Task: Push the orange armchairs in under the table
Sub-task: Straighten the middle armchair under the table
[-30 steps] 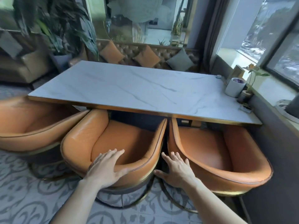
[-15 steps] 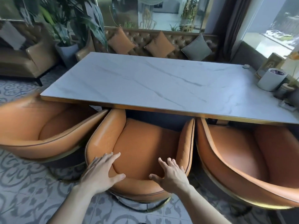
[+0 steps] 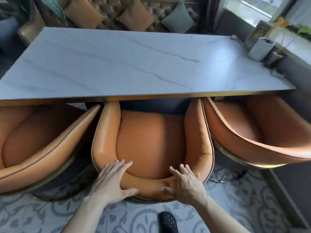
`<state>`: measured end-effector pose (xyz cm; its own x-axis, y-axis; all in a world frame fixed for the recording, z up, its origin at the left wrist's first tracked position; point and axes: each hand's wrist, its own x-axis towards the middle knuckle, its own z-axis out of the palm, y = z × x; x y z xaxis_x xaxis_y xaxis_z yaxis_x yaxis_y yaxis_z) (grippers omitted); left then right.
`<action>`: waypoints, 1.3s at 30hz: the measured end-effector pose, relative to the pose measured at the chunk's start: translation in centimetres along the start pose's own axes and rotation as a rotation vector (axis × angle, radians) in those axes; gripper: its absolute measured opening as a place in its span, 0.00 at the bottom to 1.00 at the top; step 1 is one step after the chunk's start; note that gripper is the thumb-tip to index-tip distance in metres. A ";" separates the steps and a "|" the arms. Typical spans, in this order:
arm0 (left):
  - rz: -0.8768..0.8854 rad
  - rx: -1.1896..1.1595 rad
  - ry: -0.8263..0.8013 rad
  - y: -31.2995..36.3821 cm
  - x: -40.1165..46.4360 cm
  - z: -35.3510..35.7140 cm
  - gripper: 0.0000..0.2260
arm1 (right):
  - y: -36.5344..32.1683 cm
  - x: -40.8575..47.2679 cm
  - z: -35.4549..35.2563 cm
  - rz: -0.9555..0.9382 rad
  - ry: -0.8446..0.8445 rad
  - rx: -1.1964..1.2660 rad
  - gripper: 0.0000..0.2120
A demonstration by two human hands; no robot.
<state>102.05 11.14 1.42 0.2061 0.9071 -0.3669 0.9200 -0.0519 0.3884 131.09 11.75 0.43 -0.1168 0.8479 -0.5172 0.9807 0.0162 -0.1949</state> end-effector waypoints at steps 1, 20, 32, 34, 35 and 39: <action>0.047 0.018 -0.023 -0.6 0.0 0.4 0.46 | -0.6 -0.5 1.0 0.024 -0.007 -0.002 0.55; 0.239 0.178 -0.053 -2.5 1.8 6.0 0.42 | 0.4 -2.5 8.0 -0.061 0.295 0.190 0.45; 0.176 0.193 0.065 1.1 0.5 7.9 0.37 | 3.4 -2.2 7.9 -0.116 0.306 0.216 0.40; 0.166 0.180 0.084 3.0 0.1 8.9 0.37 | 5.3 -2.5 7.2 -0.132 0.279 0.208 0.38; 0.162 0.169 0.104 3.9 0.0 9.5 0.37 | 6.3 -2.6 6.9 -0.138 0.262 0.196 0.37; 0.148 0.165 0.134 6.9 -0.1 11.8 0.38 | 10.0 -3.2 5.9 -0.177 0.243 0.143 0.37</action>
<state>112.32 5.75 -5.80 0.3066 0.9313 -0.1965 0.9274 -0.2458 0.2820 140.29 6.10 -4.82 -0.2258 0.9405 -0.2541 0.9144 0.1147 -0.3883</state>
